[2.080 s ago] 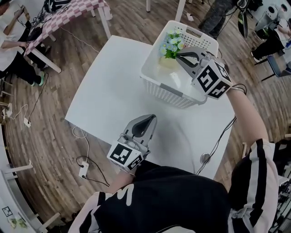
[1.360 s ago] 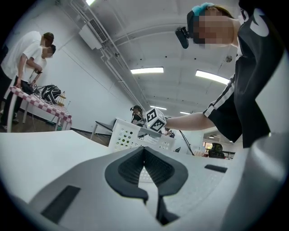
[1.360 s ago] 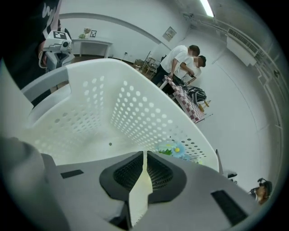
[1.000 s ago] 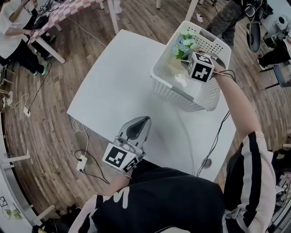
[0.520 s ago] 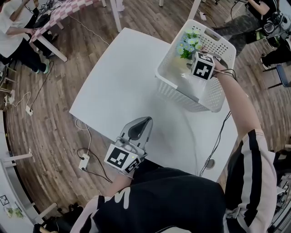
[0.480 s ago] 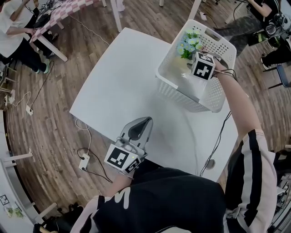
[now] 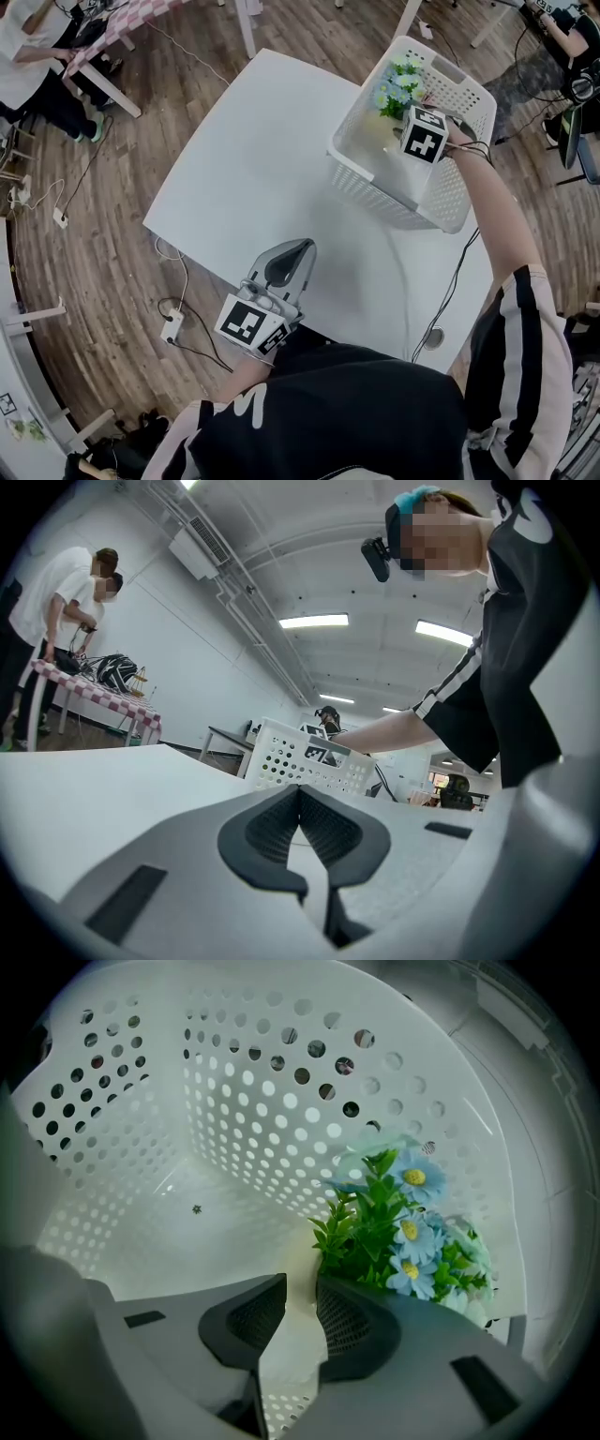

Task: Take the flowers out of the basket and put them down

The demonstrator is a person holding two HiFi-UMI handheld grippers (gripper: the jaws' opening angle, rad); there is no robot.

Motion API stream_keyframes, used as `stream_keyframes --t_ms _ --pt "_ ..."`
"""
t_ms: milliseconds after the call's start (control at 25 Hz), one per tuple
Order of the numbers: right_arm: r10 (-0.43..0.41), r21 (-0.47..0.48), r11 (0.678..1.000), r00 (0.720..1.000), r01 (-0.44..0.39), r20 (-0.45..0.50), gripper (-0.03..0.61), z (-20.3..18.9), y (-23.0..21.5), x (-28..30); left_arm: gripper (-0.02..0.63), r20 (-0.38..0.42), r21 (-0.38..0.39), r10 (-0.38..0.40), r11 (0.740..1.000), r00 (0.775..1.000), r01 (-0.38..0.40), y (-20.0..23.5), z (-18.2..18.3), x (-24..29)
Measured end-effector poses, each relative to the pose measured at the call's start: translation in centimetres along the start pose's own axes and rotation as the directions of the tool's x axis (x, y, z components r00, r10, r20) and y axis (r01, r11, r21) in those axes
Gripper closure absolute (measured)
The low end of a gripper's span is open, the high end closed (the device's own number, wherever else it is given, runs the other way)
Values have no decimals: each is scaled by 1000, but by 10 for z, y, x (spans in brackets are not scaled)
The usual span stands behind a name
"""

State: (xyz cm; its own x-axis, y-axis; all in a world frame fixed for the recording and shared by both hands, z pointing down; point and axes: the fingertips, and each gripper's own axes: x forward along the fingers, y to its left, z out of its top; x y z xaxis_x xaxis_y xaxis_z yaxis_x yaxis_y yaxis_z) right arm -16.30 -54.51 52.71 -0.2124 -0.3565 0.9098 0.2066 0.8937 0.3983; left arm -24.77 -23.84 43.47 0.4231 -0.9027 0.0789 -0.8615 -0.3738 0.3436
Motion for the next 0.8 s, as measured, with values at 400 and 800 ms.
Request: stream_keyframes --t_ms 400,800 --pt "-13 -17 1000 1000 13 -8 483 1 0 13 609 -12 -11 4 1000 1000 -4 5 -6 -1" --pt "-7 -1 1000 999 7 -36 468 2 -2 15 609 -15 -15 6 1000 1000 -6 9 -7 0"
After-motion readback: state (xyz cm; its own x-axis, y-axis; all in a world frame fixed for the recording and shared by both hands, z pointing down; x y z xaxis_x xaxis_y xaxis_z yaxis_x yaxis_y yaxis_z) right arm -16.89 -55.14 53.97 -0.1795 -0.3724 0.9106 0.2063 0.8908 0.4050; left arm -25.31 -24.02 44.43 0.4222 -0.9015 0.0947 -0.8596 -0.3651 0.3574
